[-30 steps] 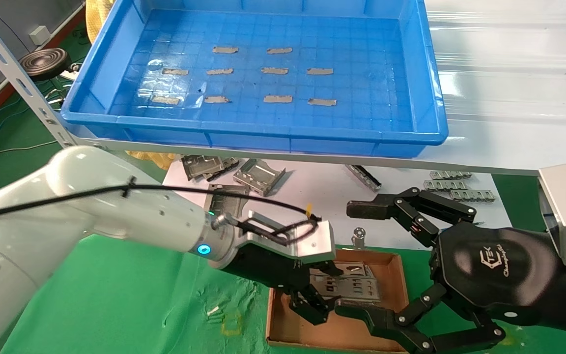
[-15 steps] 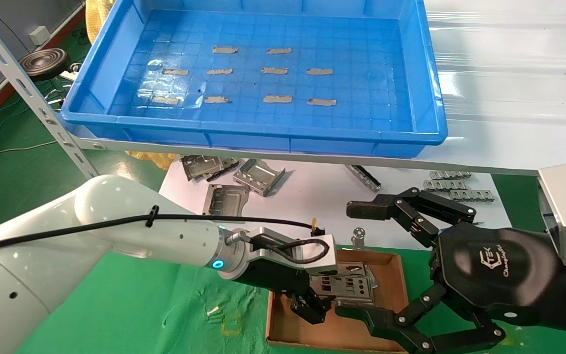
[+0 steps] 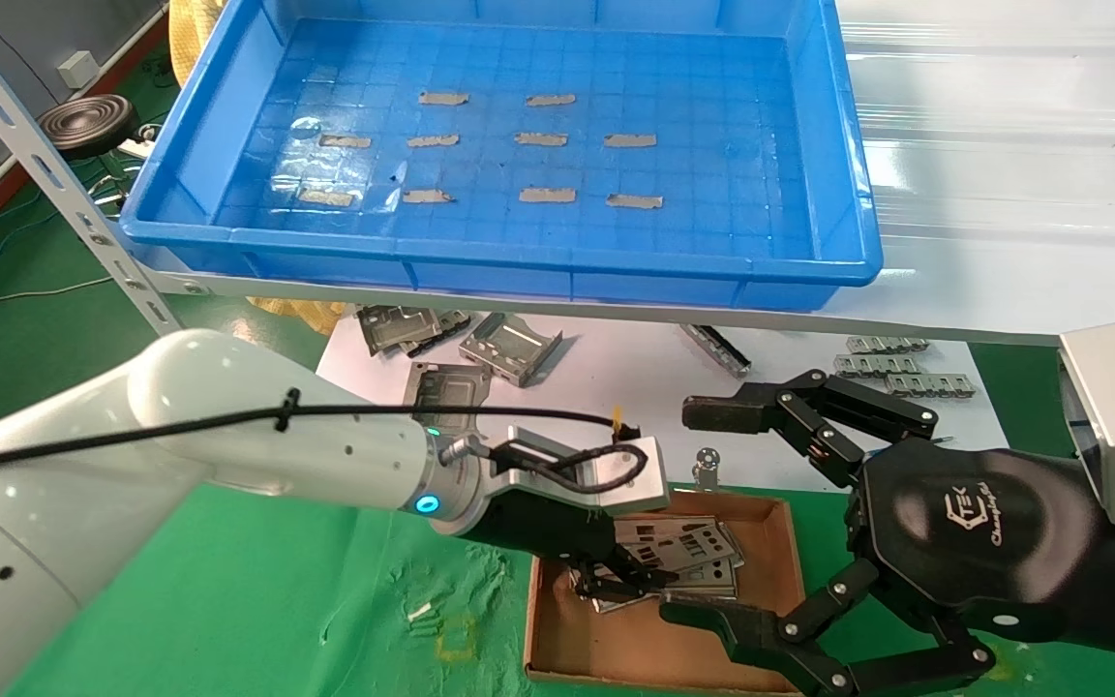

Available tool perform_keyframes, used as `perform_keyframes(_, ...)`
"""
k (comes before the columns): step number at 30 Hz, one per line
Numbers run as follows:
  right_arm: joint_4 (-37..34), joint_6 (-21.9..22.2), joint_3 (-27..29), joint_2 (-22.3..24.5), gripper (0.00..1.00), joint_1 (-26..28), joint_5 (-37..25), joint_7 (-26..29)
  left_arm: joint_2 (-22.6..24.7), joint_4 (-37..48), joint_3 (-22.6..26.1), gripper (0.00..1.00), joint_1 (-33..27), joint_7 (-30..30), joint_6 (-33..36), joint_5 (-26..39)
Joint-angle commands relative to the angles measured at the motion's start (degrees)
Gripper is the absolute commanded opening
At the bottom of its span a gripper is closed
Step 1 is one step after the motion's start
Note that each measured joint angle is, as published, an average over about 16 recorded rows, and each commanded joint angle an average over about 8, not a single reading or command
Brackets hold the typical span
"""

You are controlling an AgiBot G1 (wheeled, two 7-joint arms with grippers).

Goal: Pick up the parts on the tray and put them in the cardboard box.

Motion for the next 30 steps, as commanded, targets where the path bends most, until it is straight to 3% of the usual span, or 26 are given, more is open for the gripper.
perform_keyframes(1, 0.0, 0.0, 0.0, 0.0, 1.0, 0.0, 0.0, 0.0, -0.34, -0.28, -0.26, 1.0, -0.29, 0.23, 0.58, -0.86)
perform_keyframes(10, 0.0, 0.0, 0.0, 0.0, 1.0, 0.0, 0.0, 0.0, -5.49, -3.28, -3.36, 1.0, -0.09, 0.3, 5.99, -7.48)
perform_keyframes(20, -0.01, 0.01, 0.0, 0.0, 1.0, -0.01, 0.0, 0.0, -11.38, -2.42, -9.59, 1.0, 3.94, -0.17, 17.14, -23.46)
perform_keyframes(24, -0.01, 0.02, 0.01, 0.01, 1.0, -0.01, 0.01, 0.0, -12.02, -2.17, -10.36, 1.0, 4.56, -0.15, 18.77, -25.81)
perform_keyframes(30, -0.01, 0.02, 0.0, 0.01, 1.0, -0.01, 0.0, 0.0, -11.69, -2.24, -10.03, 1.0, 4.38, -0.01, 17.85, -24.38)
